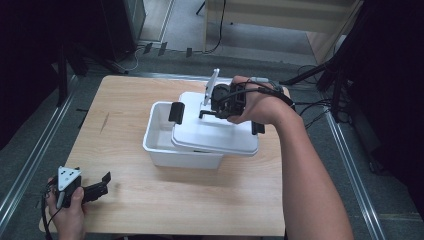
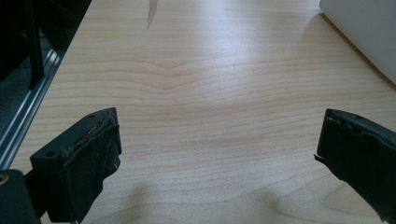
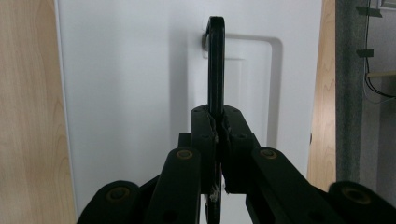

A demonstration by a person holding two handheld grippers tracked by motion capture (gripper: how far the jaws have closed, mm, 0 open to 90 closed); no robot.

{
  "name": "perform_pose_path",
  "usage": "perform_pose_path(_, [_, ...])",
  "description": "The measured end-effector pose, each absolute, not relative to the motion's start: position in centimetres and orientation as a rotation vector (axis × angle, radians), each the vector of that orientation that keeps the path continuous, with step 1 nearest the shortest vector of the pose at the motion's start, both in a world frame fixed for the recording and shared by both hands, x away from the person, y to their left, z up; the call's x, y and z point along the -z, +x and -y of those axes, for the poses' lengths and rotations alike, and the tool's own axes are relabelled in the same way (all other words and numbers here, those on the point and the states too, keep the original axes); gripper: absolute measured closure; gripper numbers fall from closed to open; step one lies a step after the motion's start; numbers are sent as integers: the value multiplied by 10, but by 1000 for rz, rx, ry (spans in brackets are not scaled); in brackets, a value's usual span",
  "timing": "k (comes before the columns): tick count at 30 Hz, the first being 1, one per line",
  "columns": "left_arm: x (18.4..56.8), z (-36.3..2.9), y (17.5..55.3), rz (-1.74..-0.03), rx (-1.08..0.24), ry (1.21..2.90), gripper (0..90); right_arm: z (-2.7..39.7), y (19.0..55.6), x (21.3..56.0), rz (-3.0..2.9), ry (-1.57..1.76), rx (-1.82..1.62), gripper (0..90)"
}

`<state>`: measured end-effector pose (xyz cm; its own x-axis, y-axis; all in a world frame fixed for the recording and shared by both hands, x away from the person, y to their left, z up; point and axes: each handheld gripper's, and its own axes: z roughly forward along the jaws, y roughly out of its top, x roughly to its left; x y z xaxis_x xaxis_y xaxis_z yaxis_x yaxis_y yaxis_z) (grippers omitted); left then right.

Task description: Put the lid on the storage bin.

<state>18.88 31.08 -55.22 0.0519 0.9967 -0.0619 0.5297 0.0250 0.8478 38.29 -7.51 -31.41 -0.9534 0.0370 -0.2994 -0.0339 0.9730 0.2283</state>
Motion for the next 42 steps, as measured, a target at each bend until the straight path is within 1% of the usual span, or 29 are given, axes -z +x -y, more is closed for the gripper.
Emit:
perform_pose_path(14, [552, -311, 190, -1568, -789, 1609, 2, 45, 384, 320, -2841, 28, -332, 857])
perform_pose_path(42, [552, -312, 189, -1561, -779, 1603, 2, -9, 381, 323, -2860, -59, -299, 857])
